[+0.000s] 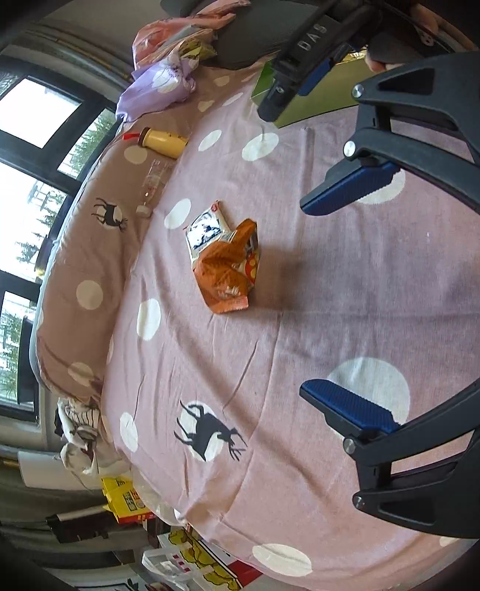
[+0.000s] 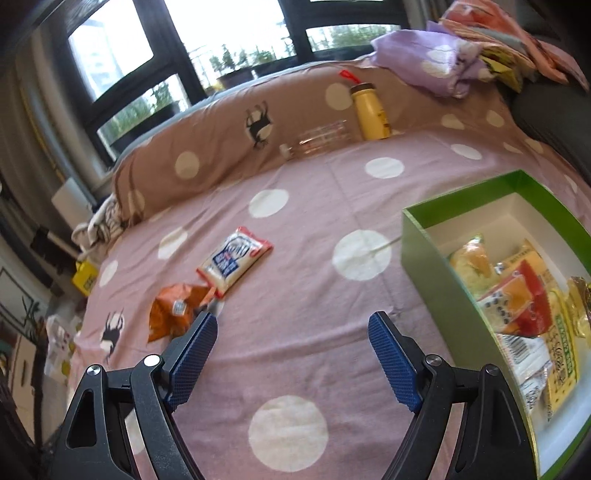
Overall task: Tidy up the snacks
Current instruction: 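Move the open right gripper to the orange chip bag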
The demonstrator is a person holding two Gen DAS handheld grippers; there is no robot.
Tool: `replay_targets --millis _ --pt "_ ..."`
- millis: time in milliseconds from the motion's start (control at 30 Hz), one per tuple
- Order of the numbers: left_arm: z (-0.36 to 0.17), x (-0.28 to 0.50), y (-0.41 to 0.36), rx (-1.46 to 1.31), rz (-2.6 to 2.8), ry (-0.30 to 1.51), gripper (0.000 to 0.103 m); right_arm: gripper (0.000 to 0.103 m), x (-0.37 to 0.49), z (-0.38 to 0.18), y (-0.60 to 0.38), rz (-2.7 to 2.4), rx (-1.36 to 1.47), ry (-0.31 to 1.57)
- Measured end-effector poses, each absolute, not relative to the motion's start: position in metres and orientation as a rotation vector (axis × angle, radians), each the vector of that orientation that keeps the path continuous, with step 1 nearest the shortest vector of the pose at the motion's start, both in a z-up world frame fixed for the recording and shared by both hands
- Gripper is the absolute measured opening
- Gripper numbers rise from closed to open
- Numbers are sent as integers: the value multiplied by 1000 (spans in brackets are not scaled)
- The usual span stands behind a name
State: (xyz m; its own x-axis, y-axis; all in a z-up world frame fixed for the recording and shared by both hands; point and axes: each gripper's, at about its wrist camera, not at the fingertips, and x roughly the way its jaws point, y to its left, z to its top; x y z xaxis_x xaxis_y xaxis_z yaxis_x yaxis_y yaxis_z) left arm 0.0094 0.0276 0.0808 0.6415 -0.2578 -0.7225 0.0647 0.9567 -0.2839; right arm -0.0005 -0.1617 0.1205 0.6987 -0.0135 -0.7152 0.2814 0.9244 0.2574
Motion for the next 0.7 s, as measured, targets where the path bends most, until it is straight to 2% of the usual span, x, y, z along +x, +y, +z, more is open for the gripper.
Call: replay_targets --millis 700 --pt "85 11 55 -287 -114 845 90 84 13 93 -118 -110 256 884"
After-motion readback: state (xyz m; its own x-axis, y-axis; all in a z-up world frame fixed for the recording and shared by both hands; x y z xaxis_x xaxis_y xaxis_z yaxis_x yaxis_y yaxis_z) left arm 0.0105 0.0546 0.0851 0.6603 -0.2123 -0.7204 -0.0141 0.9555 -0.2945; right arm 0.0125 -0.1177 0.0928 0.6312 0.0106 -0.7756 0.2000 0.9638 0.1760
